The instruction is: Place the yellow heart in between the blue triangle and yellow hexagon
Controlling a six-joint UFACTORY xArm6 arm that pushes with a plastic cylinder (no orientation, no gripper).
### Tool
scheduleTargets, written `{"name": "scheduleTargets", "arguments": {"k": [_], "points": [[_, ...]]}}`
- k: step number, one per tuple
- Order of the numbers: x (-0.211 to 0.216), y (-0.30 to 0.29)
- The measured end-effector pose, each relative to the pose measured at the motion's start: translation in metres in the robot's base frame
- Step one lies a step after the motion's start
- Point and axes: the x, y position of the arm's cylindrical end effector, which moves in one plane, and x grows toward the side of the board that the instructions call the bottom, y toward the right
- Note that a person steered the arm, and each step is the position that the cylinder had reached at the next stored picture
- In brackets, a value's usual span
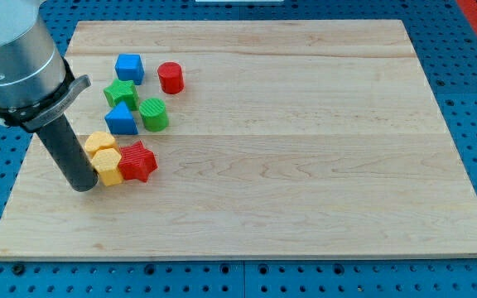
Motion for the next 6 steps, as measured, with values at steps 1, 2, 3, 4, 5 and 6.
{"name": "scheduleTargets", "arguments": {"k": [1, 2, 3, 4, 5, 6], "points": [[-0.003, -0.032], [-0.02, -0.028], [-0.032, -0.02], [-0.044, -0.017], [-0.053, -0.015], [-0.061, -0.008]]}}
